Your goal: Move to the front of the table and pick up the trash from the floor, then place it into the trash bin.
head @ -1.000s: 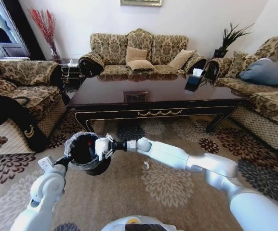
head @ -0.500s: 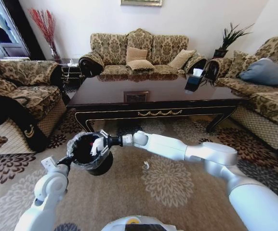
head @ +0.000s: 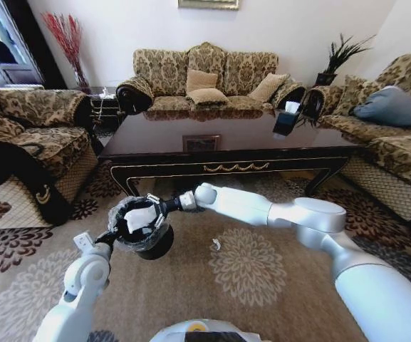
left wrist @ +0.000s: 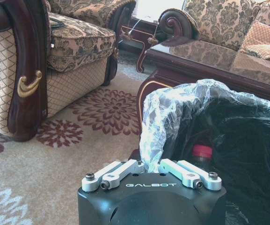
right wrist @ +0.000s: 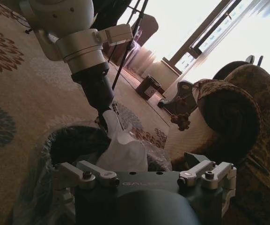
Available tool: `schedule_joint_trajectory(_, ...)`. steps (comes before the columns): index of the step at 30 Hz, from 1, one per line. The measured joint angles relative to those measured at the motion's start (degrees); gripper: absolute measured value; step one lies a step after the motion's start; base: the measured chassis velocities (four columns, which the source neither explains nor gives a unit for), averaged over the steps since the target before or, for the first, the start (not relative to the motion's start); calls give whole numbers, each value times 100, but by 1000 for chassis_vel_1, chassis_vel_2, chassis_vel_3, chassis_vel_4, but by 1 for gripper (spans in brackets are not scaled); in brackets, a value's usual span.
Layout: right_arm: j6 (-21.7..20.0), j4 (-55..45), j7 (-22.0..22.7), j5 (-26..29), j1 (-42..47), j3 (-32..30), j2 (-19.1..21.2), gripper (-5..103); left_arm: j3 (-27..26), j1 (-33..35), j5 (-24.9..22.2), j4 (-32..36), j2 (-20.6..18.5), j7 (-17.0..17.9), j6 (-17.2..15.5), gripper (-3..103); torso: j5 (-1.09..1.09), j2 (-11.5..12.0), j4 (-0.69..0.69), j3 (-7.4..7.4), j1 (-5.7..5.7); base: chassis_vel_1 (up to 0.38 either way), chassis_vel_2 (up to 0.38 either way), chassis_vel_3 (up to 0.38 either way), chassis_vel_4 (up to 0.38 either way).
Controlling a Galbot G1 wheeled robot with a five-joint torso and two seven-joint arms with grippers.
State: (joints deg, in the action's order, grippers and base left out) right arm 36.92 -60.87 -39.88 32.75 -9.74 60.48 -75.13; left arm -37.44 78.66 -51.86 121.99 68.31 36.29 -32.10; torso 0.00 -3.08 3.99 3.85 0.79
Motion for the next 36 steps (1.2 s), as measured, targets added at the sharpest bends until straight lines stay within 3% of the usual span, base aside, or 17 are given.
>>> schedule_joint_trajectory(9, 112, -36, -55, 59, 47, -413, 59, 100, -4, -3, 8, -21, -10, -5, 4, 4, 0, 0, -2, 0, 0, 0, 0, 0, 0)
schedule_joint_trajectory(15, 56, 154, -47, 147, 331, -1089, 415, 100, -180, 12, -98, 19, -74, -3, 4, 4, 1, 0, -2, 0, 0, 0, 0, 0, 0)
schedule_joint_trajectory(19, -587, 446, 72, 795, 751, -1550, 1087, 100, -329, 113, -168, 193, -148, 6, 2, 4, 2, 0, 3, -1, 0, 0, 0, 0, 0)
schedule_joint_trajectory(22, -847, 742, 145, 896, 974, -1648, 1307, 100, -380, 163, -191, 266, -171, 10, -5, 4, 3, 0, 3, 0, 0, 0, 0, 0, 0)
schedule_joint_trajectory(27, -751, 1793, 116, 517, 1533, -1948, 1349, 100, -525, 210, -278, 423, -251, 55, -26, 4, 4, 0, 1, 0, 0, 0, 0, 0, 0)
schedule_joint_trajectory(36, -114, 3366, -178, -534, 2293, -2673, 870, 100, -748, 94, -539, 589, -319, 165, -79, 4, 1, 0, -3, -1, -1, 0, 0, 0, 0)
